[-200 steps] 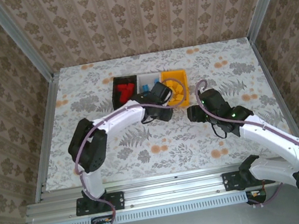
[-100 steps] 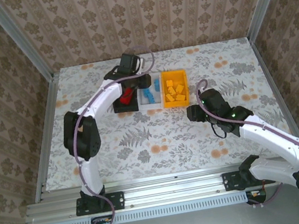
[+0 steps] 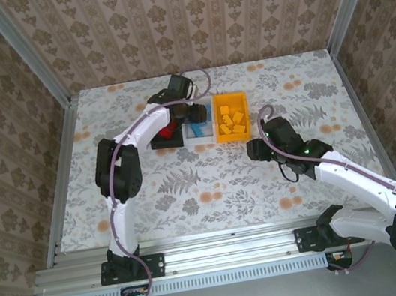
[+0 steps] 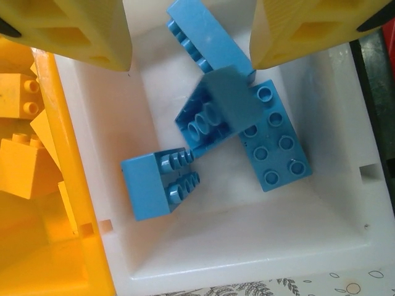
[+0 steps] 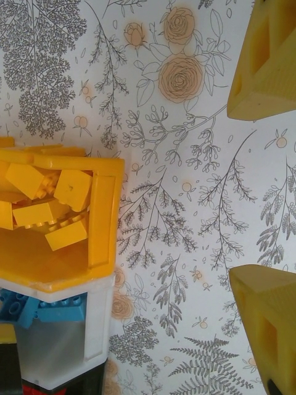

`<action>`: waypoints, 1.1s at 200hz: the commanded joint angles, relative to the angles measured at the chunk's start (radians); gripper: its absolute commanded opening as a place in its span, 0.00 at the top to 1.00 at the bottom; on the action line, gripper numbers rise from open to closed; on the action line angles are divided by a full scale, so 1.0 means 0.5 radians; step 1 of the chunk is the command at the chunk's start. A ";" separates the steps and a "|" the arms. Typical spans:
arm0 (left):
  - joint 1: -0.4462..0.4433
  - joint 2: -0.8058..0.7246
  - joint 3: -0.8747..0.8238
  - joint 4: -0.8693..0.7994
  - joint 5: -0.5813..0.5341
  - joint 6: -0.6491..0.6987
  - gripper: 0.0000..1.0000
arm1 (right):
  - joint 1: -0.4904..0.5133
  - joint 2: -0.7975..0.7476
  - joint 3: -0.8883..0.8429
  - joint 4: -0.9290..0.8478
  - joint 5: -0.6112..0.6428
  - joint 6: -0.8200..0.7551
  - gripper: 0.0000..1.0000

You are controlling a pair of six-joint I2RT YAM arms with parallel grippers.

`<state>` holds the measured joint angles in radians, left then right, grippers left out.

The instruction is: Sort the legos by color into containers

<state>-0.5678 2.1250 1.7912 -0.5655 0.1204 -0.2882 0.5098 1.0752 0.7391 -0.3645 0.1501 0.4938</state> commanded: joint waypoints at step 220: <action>0.350 -2.808 -3.039 2.092 -1.694 0.261 0.00 | -0.006 -0.370 -0.494 1.337 0.629 -0.251 0.00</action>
<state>-0.5091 0.7582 0.3752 0.2409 -0.7628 -0.2298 0.5152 0.8841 0.5491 0.1429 0.3912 0.4538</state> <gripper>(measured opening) 0.997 0.999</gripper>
